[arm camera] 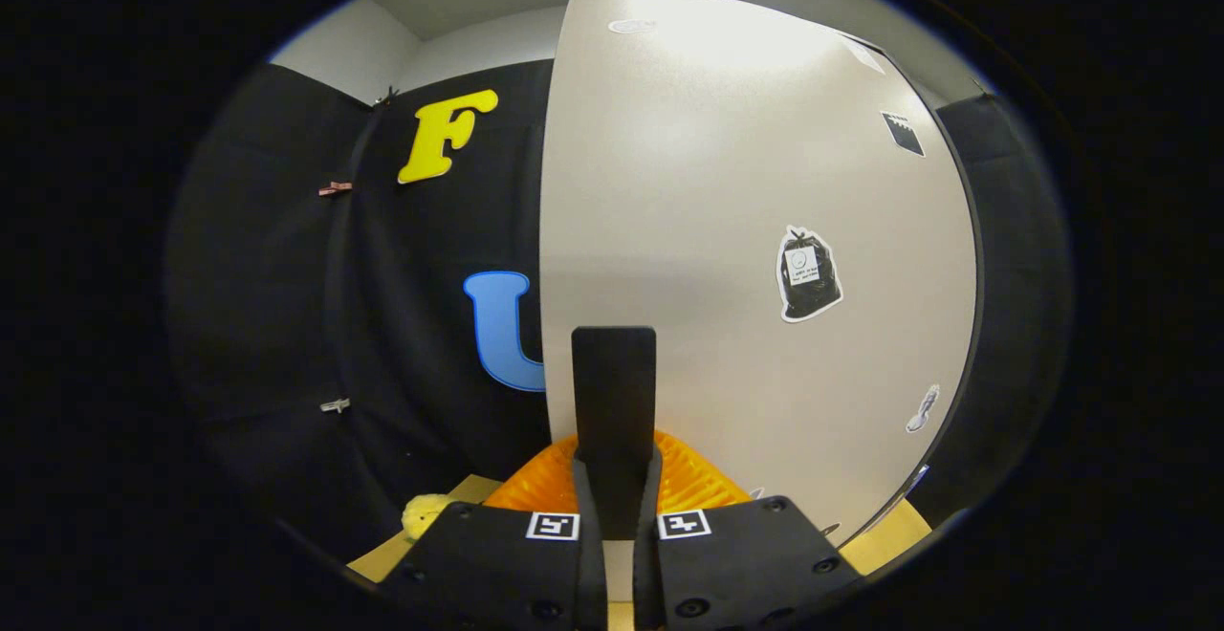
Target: Open the shoe cabinet door, grab the shoes and put them into the shoe cabinet, then close the shoe cabinet door.
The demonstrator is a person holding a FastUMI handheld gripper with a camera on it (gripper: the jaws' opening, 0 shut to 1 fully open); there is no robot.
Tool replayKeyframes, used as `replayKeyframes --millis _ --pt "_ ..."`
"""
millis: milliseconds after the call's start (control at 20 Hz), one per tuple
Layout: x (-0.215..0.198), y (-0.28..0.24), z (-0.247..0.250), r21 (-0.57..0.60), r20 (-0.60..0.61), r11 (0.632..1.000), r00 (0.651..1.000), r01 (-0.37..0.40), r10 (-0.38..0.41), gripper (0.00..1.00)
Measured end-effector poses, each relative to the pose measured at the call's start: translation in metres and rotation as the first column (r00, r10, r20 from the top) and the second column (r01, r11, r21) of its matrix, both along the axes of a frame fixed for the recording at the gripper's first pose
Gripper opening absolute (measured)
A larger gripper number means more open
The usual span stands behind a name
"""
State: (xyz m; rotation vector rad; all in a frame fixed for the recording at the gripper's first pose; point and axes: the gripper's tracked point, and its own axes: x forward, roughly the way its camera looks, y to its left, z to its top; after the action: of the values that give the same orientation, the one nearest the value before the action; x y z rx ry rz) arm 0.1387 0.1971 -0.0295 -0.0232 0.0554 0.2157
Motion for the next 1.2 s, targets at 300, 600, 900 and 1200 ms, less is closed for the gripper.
replayKeyframes --millis 300,600,900,1200 --pt "-0.063 -0.023 0.008 0.010 -0.029 0.994 0.994 -0.106 0.106 0.15" --pt "-0.102 -0.051 0.018 0.020 -0.033 0.991 0.990 -0.134 0.135 0.14" --pt "-0.134 -0.090 0.024 0.031 -0.033 0.992 0.992 -0.120 0.121 0.14" --pt "-0.156 -0.132 0.029 0.033 -0.019 0.996 0.996 -0.087 0.088 0.14"
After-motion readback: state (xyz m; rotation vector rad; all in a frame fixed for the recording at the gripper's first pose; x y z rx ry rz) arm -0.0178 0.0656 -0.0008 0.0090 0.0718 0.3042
